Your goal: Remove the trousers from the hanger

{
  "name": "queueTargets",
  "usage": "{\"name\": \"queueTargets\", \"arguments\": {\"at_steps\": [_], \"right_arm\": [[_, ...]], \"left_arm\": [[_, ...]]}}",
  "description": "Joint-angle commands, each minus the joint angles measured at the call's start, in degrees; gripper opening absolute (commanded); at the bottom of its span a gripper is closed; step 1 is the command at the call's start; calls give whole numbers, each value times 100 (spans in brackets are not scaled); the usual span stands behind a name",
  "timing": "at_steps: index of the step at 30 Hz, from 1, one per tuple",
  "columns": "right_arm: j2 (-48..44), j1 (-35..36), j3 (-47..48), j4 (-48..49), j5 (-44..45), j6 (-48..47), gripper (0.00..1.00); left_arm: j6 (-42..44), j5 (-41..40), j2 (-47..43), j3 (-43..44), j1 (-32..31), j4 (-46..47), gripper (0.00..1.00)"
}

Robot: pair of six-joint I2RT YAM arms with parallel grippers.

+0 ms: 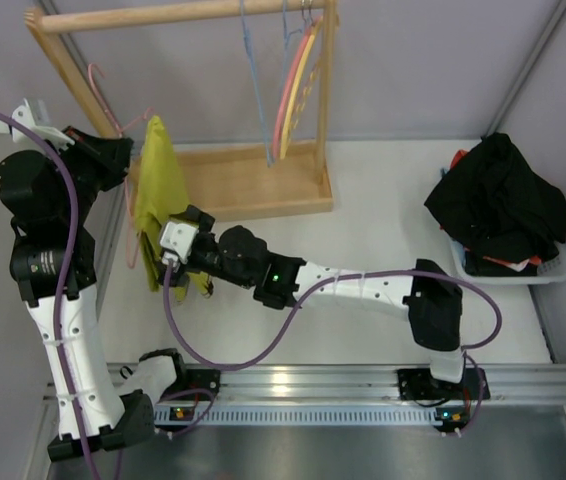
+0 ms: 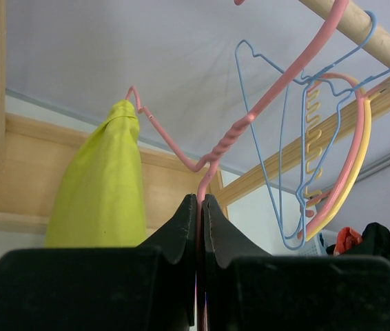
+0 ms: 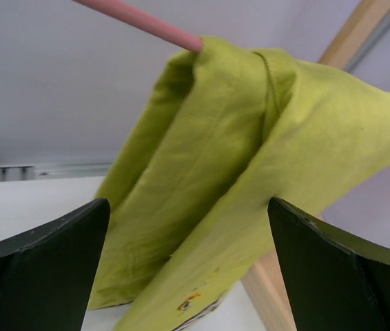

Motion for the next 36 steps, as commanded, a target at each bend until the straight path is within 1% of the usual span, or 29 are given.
{"name": "queueTargets", "arguments": {"at_steps": [1,3,4,5,7,9,12,14,16,20,23,30,36], "right_arm": [[397,-58,466,521,1125,-607,99],[460,-155,449,592,1215,-713,97],[451,-234,432,697,1320,-740,93],[451,-252,423,706,1364,-757,87],[355,-322,362,759,1383,-758,84],[171,-348,161,821,1286,-758,85],[-92,-366,-139,882,1006,-749,89],[-216,-357,-341,952,917,-749,89],[-304,-366,-421,961,890,-845,87],[-217,-419,-334,996,1189,-942,82],[-146,-489,-167,953,1391,-898,82],[29,-524,141,882,1488,-810,84],[-172,-559,-8,900,1488,-819,83]], "left_arm": [[-80,40,-218,419,-8,1047,0],[-106,23,-244,419,-8,1047,0],[-124,22,-236,419,-8,1047,0],[-132,22,-245,419,-8,1047,0],[-133,31,-245,419,-8,1047,0],[-133,66,-245,410,-17,1047,0],[-150,84,-227,401,-9,1047,0],[-159,93,-218,393,-8,1047,0],[-185,75,-210,357,-8,1047,0],[-247,102,-175,331,-17,1047,0],[-264,119,-183,322,-8,1047,0],[-326,189,-183,305,-8,1038,0],[-238,137,-209,296,-9,1038,0]]}}
